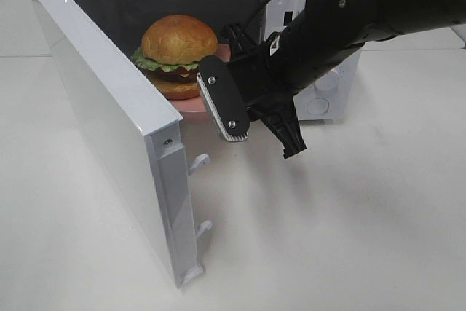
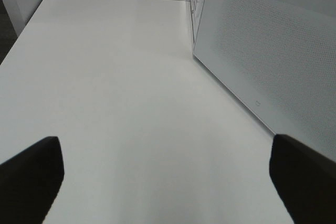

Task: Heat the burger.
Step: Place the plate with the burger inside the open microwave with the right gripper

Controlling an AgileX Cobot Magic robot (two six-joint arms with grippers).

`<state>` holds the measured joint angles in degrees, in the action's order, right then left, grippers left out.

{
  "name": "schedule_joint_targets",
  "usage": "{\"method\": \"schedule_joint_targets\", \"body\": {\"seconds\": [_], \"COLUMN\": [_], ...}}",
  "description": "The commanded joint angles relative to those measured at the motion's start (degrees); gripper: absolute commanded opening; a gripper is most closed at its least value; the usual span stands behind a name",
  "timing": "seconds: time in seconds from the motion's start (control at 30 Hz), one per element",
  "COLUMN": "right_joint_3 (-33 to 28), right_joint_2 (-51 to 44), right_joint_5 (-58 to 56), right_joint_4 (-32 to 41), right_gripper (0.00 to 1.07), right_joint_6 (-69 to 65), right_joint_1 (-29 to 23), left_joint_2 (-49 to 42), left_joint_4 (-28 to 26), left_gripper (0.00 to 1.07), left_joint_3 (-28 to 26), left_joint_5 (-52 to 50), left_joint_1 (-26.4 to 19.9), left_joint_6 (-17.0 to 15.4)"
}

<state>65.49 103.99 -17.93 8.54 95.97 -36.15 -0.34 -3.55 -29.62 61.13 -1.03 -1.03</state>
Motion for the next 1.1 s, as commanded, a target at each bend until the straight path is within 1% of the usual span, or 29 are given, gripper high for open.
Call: {"method": "schedule_joint_targets", "body": {"seconds": [0.03,0.33,0.73,1.07,1.1], "right_joint_3": [2.3,6.2,10.0,13.8,15.1], "right_joint_2": [0.2,3.7,6.4,9.6,10.4], "right_joint_5": [3.4,3.0,2.1,1.9,1.9], "right_joint_4": [0.2,0.2,0.1,-2.1,-3.0], "right_gripper": [0.09,0.10,0.11,0.11,0.11], "right_joint_6": [-0.1,-1.5,-1.8,-5.6,-6.5], "right_joint_1": [0.0,0.0,0.0,0.1,0.1], "left_joint_2": [-0.9,-0.9,-0.9,-0.9,-0.9], "left_joint_4": [-0.2,-0.2,-0.2,-0.2,-0.2], "left_gripper": [1.01,1.01,1.01,1.01,1.01], "left_joint_3": [0.0,0.0,0.0,0.0,0.0], "left_joint_5": [0.2,0.2,0.2,0.2,0.2], "left_joint_1": [0.1,0.1,0.1,0.1,0.1], "left_joint_6": [0.0,0.0,0.0,0.0,0.0]}}
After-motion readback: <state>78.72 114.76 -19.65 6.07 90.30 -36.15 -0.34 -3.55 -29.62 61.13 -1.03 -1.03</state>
